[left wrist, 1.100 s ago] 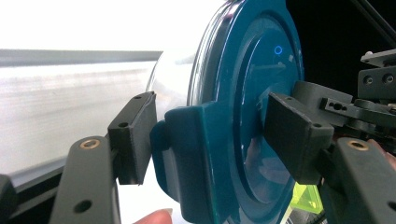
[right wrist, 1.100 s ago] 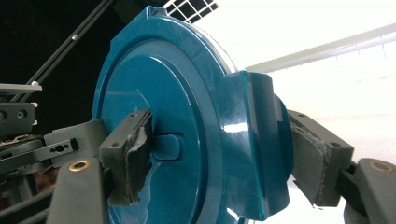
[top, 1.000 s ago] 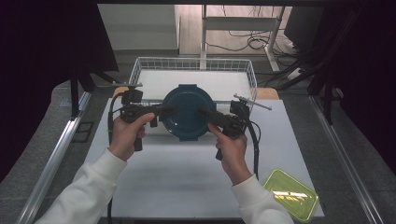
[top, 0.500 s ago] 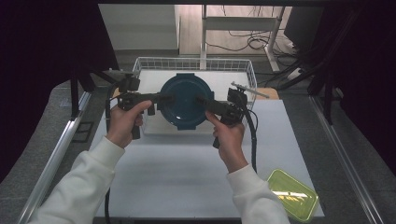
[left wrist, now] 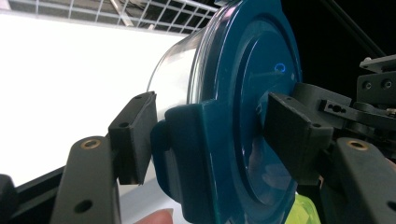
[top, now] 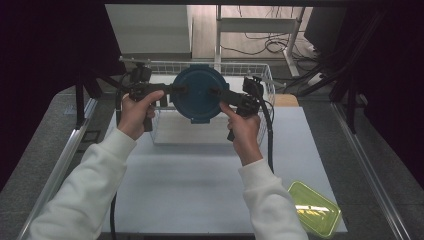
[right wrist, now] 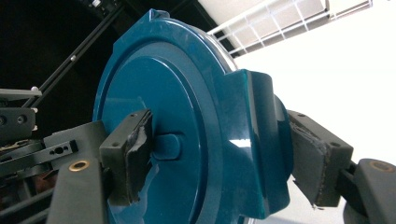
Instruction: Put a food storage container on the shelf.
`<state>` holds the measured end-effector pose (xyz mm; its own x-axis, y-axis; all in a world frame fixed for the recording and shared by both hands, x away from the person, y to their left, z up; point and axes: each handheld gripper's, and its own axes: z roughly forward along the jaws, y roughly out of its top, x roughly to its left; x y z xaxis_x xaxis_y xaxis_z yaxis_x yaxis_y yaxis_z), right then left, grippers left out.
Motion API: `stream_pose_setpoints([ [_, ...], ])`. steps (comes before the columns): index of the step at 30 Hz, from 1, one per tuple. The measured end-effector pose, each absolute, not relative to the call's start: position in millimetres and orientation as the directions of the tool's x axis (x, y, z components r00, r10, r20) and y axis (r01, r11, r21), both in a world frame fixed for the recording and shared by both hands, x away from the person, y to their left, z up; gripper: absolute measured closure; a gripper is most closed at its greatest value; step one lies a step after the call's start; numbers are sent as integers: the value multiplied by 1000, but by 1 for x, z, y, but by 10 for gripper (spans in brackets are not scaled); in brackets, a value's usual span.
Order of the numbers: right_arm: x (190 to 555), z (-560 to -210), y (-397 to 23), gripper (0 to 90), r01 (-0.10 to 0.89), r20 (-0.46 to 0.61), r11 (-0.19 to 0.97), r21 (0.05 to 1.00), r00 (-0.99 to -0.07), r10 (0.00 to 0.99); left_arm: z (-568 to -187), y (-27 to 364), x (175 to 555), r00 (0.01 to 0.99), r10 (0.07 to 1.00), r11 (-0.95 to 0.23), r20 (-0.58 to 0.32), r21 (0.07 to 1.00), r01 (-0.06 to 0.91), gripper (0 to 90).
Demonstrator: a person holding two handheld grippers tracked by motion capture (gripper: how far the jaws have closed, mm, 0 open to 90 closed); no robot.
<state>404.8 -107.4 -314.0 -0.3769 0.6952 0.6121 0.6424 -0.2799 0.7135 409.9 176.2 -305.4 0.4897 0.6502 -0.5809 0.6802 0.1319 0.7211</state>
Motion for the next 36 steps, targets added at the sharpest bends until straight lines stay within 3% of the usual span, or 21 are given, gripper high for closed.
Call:
stream_pose_setpoints([
  [12,428,-309,-113,281,615,612,-310,725,-369,699,-299,170,440,525,643,99,-557,741,664,363],
  [26,452,-321,-117,279,636,637,-344,690,-309,706,-317,167,467,490,617,129,-616,693,709,370],
  [36,465,-334,-117,294,663,691,-403,631,-245,680,-334,171,487,425,571,159,-702,603,782,327],
])
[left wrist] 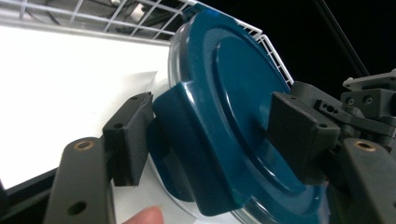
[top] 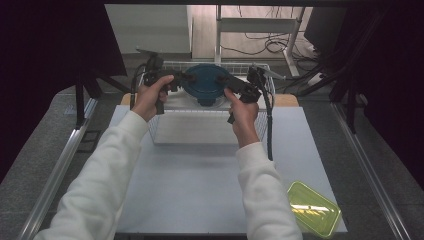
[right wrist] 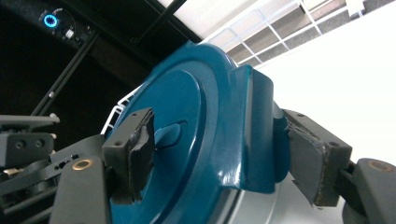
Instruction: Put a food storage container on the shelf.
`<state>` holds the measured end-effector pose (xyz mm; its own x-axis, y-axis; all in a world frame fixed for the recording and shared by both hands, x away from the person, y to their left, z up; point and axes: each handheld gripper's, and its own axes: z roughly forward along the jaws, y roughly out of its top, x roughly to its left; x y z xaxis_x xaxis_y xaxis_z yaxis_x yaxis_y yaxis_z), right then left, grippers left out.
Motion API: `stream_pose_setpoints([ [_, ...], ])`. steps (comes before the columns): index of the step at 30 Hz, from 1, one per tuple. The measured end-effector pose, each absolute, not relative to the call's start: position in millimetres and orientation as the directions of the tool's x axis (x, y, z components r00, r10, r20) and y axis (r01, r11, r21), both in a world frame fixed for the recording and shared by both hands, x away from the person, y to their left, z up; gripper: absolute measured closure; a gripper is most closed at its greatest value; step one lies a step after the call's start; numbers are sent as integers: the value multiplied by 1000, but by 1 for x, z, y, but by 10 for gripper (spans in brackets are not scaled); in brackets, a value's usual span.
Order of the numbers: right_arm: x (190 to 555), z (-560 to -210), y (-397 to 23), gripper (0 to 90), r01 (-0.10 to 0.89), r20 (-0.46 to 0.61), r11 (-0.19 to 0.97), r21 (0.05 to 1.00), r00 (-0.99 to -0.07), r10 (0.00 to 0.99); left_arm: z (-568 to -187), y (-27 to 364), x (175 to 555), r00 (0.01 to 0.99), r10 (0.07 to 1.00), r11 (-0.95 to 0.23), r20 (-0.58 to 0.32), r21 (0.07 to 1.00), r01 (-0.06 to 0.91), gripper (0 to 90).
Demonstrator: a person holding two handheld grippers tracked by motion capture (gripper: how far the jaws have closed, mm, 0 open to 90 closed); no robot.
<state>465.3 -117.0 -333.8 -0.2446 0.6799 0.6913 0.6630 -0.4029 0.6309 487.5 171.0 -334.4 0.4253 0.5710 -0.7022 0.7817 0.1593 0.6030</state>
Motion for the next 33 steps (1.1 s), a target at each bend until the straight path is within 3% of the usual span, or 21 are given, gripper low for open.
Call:
stream_pose_setpoints([
  [5,466,-336,-116,294,652,692,-412,636,-246,679,-336,170,490,419,576,182,-702,610,771,326],
  [9,466,-340,-116,225,647,712,-432,628,-256,653,-336,169,489,426,585,181,-690,623,761,303],
  [16,453,-343,-124,132,595,692,-431,678,-319,647,-329,175,478,437,632,202,-640,680,705,121],
  [20,442,-342,-128,130,582,664,-394,712,-374,647,-323,175,462,470,634,196,-615,715,671,122],
  [33,398,-342,-139,178,548,598,-332,768,-427,679,-331,181,398,549,665,123,-506,799,588,142],
])
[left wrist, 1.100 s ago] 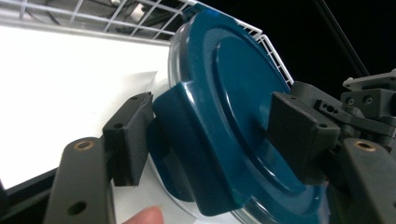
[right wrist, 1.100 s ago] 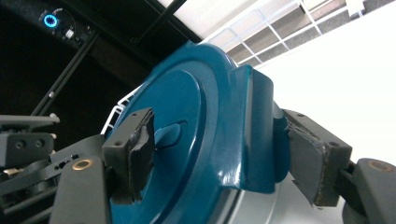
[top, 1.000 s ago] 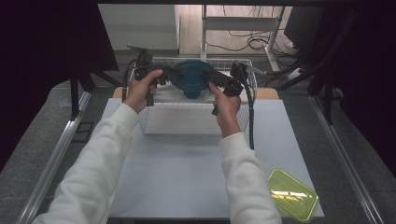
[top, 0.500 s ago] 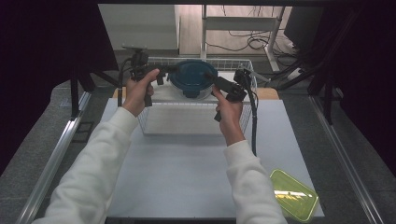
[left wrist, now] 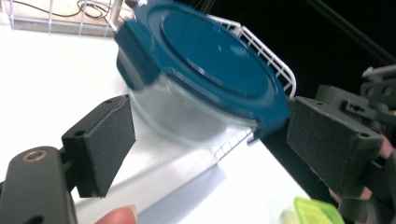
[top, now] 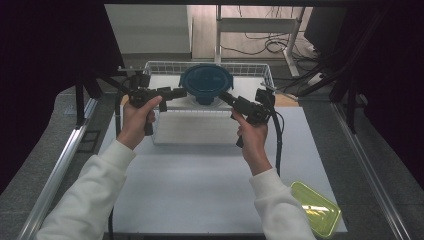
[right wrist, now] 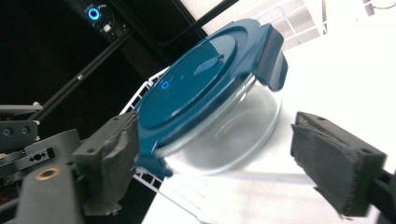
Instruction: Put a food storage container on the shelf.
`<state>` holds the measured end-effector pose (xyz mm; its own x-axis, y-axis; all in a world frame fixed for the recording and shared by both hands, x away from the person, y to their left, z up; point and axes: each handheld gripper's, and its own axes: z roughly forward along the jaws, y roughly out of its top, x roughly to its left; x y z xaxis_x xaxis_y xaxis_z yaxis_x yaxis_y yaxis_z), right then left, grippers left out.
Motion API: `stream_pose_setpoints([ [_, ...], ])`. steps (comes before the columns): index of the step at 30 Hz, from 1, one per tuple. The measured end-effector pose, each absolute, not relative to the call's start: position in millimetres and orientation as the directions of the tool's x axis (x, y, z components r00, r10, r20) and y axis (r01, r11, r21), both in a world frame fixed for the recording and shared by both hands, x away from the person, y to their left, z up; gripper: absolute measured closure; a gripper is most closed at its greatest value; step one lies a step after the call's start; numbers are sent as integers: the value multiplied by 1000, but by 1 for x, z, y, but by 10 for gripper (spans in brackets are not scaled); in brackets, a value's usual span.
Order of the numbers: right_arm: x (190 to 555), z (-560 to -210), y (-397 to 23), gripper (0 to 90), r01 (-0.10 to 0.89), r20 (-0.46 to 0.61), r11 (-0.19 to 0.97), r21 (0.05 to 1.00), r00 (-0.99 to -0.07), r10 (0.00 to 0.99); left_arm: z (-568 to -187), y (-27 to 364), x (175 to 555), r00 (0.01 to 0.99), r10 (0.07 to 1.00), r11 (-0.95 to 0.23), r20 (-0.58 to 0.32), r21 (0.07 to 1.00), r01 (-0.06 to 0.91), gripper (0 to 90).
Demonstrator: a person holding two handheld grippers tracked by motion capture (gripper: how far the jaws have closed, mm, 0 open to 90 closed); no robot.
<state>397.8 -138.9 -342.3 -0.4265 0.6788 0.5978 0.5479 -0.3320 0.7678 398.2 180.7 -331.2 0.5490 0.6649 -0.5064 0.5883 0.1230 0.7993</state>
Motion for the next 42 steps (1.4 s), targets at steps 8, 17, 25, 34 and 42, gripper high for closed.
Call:
stream_pose_setpoints([
  [8,382,-354,-143,373,549,553,-266,792,-463,693,-347,178,368,579,692,40,-431,823,566,160],
  [17,378,-378,-126,846,560,452,-74,825,-576,681,-381,174,339,602,694,-39,-394,815,578,163],
  [25,387,-384,-104,887,538,409,-30,843,-602,686,-405,173,322,613,674,-61,-412,796,602,167],
  [34,399,-381,-86,888,522,411,-58,851,-593,693,-422,181,314,611,666,-64,-428,783,619,167],
  [42,405,-380,-87,888,532,441,-108,840,-552,707,-428,184,314,598,669,-60,-441,771,634,167],
])
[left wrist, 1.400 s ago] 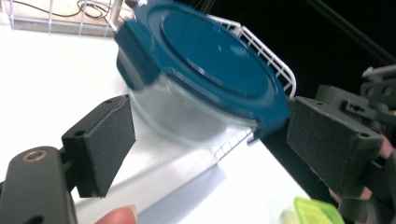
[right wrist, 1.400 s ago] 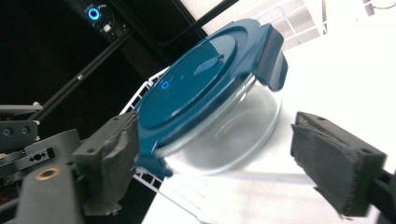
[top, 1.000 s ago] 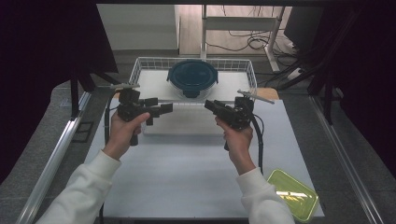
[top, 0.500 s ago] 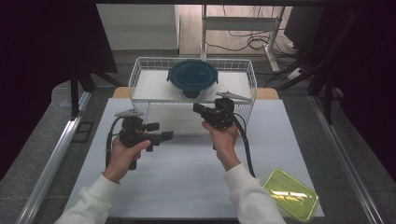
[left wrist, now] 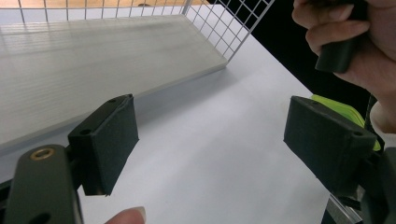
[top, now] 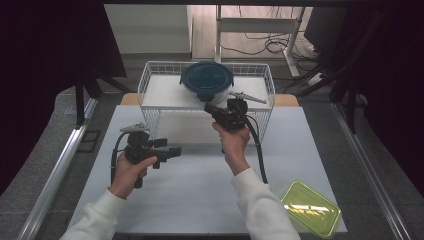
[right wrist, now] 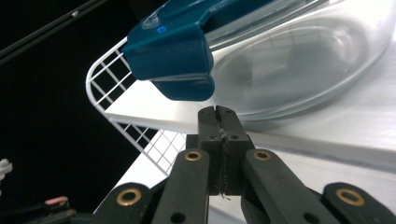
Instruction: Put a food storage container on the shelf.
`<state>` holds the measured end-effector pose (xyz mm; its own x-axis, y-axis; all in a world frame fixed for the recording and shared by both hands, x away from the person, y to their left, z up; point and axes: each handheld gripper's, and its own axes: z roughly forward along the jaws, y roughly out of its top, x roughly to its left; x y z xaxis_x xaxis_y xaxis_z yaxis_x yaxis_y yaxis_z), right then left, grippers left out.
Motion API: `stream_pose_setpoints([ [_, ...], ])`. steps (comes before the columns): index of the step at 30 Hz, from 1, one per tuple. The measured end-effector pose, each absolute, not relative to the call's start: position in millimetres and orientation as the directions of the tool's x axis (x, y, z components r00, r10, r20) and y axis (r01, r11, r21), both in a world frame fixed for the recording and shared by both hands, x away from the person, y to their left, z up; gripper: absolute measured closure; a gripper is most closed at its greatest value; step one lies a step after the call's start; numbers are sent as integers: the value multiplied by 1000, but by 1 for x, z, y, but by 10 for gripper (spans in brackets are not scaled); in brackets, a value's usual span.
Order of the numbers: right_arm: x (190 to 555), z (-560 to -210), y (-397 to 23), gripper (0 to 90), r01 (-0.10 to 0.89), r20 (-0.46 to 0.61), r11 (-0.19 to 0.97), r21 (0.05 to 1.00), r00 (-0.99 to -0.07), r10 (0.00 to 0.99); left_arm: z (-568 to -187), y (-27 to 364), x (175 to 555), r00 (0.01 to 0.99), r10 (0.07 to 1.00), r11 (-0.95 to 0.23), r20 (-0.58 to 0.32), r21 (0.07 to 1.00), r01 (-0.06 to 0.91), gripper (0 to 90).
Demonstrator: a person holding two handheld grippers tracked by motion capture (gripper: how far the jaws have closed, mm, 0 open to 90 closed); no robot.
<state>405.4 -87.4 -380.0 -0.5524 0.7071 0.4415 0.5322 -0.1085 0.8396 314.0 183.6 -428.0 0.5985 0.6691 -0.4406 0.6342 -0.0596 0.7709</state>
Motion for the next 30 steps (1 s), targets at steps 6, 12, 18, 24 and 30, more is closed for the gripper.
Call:
stream_pose_setpoints([
  [6,410,-379,-89,888,537,455,-124,834,-545,704,-429,181,315,599,667,-63,-443,768,638,167],
  [12,410,-381,-88,888,542,452,-116,832,-542,708,-430,182,315,597,669,-63,-443,766,639,167],
  [18,396,-383,-90,888,537,422,-76,840,-559,714,-433,181,315,595,673,-69,-439,763,642,167],
  [24,370,-388,-99,887,563,429,-41,825,-578,694,-437,178,314,593,679,-83,-433,757,648,168],
  [30,343,-395,-111,887,563,405,-2,826,-592,697,-439,177,310,591,683,-90,-429,754,651,167],
])
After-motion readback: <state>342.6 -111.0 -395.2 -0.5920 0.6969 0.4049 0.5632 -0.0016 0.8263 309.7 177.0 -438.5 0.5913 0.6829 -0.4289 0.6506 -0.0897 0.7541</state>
